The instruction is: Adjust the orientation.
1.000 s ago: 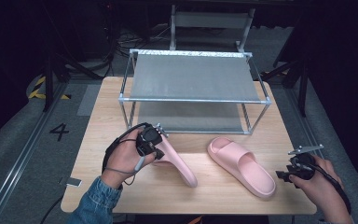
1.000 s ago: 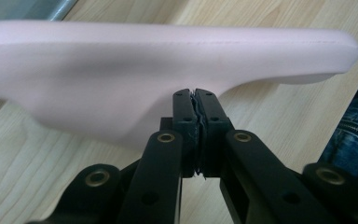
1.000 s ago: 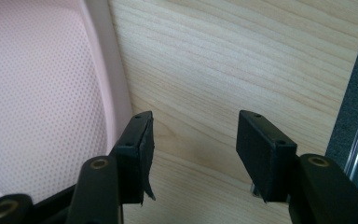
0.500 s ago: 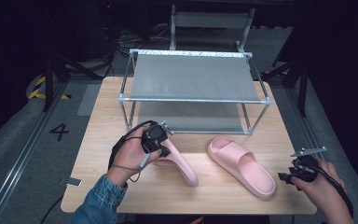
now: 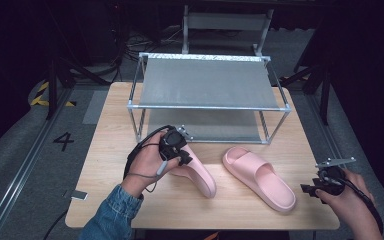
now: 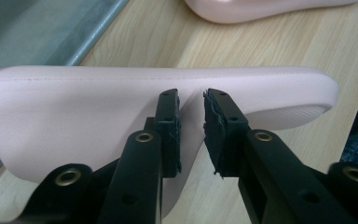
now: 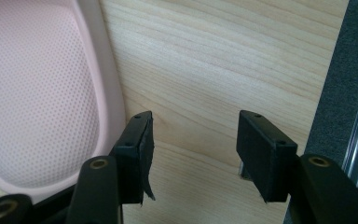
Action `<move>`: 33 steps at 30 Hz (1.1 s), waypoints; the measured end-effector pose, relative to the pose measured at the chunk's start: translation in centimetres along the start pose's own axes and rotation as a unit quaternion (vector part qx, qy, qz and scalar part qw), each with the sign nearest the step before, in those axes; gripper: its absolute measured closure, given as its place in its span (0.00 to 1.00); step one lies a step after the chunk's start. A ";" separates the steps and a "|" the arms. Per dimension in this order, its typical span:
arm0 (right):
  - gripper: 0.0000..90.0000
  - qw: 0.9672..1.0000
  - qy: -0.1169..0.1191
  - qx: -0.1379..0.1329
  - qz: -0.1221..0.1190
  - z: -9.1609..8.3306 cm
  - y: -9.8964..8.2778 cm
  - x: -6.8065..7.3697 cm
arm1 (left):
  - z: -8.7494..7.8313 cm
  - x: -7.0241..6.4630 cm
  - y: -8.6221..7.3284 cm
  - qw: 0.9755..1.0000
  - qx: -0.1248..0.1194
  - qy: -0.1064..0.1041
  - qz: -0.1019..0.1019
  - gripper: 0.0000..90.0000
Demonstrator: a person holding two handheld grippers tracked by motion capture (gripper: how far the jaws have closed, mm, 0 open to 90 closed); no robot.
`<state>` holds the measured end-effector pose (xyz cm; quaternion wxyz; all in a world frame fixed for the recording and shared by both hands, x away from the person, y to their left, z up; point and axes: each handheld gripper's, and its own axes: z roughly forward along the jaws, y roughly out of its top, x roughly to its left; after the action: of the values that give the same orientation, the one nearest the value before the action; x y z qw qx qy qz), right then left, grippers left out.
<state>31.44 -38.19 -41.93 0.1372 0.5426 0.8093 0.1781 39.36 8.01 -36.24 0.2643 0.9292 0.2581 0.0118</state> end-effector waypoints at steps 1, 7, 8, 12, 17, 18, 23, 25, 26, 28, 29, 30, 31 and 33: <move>0.52 1.000 0.000 -0.002 0.000 0.0 0.0 0.0 | 0.1 0.0 0.2 1.000 -0.003 -0.001 0.001 0.81; 0.52 1.000 0.001 -0.003 0.003 0.0 -0.1 0.0 | 0.8 -0.2 1.6 1.000 -0.007 0.006 0.013 0.75; 0.52 1.000 0.001 -0.003 0.003 0.0 -0.1 -0.1 | 1.0 -0.4 1.8 1.000 -0.006 0.010 0.018 0.74; 0.52 1.000 0.001 -0.002 0.006 0.1 -0.1 -0.1 | 1.0 -1.0 2.7 0.998 -0.024 0.041 0.041 0.66; 0.51 1.000 0.001 -0.006 0.006 0.0 -0.1 0.1 | -0.2 -1.5 2.8 0.995 -0.059 0.069 0.038 0.59; 0.51 1.000 0.001 -0.006 0.006 0.0 -0.1 0.1 | -0.4 -1.5 2.7 0.995 -0.063 0.067 0.035 0.59; 0.51 1.000 0.003 -0.004 -0.001 0.2 0.0 0.4 | 0.5 -1.7 2.6 0.997 -0.048 0.056 0.037 0.60; 0.51 1.000 0.003 -0.006 -0.003 0.3 0.0 0.5 | 1.9 -2.0 2.7 0.998 -0.029 0.043 0.040 0.60; 0.51 1.000 0.003 -0.006 -0.003 0.3 0.0 0.5 | 1.9 -2.0 2.7 0.998 -0.029 0.043 0.040 0.60; 0.51 1.000 0.003 -0.004 -0.004 0.3 0.0 0.5 | 2.8 -2.2 2.8 0.998 -0.022 0.032 0.043 0.61; 0.51 1.000 0.003 -0.003 -0.004 0.4 0.0 0.5 | 3.4 -2.3 2.8 0.998 -0.019 0.031 0.046 0.62; 0.51 1.000 0.004 -0.001 -0.004 0.4 0.0 0.4 | 3.6 -2.3 2.9 0.998 -0.015 0.027 0.046 0.65; 0.51 1.000 0.004 -0.001 -0.004 0.4 0.0 0.4 | 3.6 -2.3 2.9 0.998 -0.015 0.027 0.046 0.68; 0.51 1.000 0.003 -0.001 -0.005 0.6 -0.1 0.4 | 4.3 -2.5 2.9 0.998 -0.006 0.029 0.047 0.69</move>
<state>31.44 -37.74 -42.47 0.1363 0.5379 0.8122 0.1801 39.29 2.59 -38.23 0.2613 0.9379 0.2219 0.0526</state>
